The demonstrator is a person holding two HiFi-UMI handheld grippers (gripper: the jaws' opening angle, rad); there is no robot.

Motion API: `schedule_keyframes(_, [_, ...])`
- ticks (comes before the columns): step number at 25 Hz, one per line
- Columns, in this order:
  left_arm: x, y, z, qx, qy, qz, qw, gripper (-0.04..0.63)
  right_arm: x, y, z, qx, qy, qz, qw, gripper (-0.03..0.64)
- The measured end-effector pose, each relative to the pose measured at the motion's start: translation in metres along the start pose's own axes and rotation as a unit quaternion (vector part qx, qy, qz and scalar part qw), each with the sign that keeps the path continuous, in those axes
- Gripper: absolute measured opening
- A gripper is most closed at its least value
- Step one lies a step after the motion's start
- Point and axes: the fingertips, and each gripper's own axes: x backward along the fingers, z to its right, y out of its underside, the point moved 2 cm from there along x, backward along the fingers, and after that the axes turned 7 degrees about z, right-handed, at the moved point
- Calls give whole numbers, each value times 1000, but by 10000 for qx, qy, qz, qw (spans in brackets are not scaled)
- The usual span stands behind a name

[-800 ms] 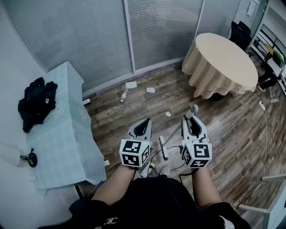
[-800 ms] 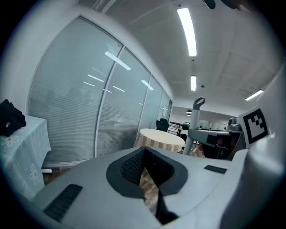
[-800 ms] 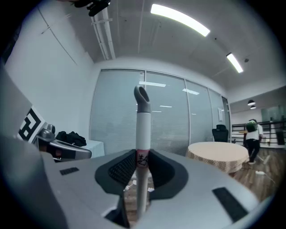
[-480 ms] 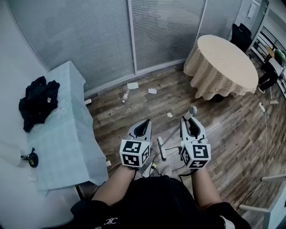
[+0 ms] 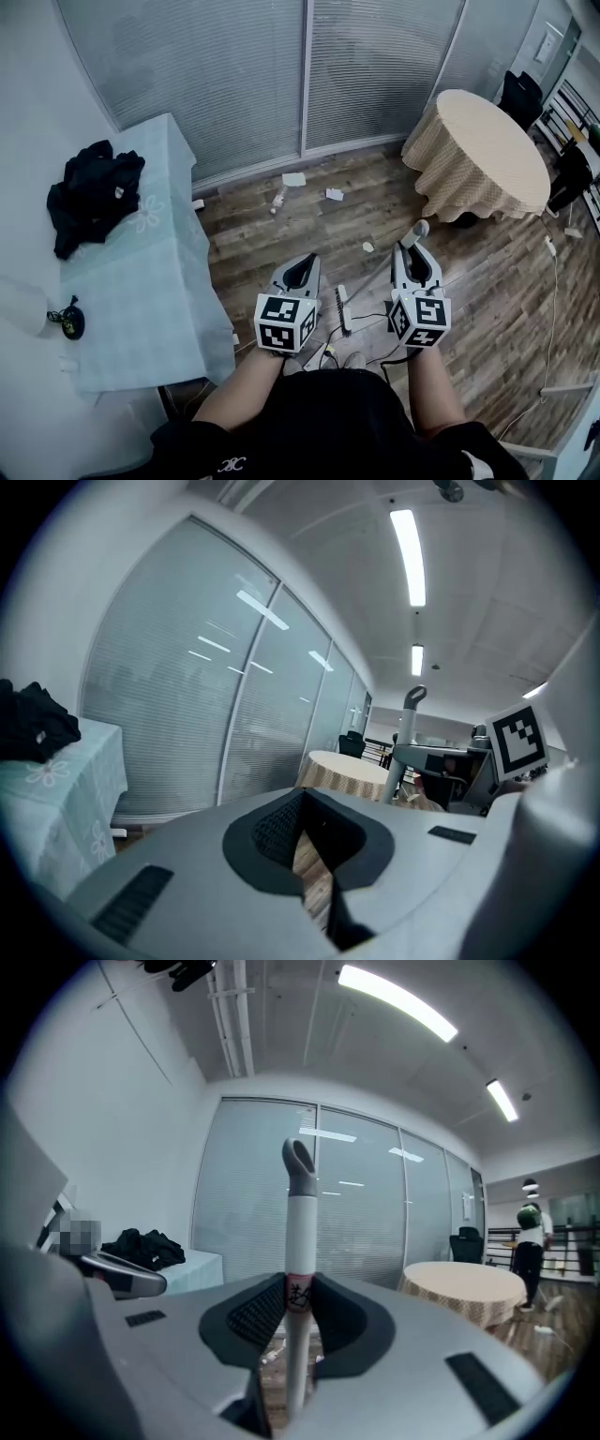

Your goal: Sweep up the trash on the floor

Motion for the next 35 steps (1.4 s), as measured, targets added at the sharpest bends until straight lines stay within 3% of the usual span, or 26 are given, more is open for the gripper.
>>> schedule_keyframes(9, [50, -4, -81, 175, -547, -6, 9983, -3, -43, -20, -53, 195, -148, 182, 9995, 97])
schedule_keyframes(17, [48, -7, -133, 261, -948, 18, 9952, -3, -98, -19, -88, 107, -553, 232, 9981, 97])
schedule_keyframes(32, [-87, -39, -216, 141, -1327, -199, 9909, -3, -249, 14, -84, -218, -1379, 47, 9902, 97])
schedule_keyframes(35, [-119, -45, -227, -117, -1345, -325, 9903, -3, -286, 18, -72, -222, -1454, 14, 9891, 97])
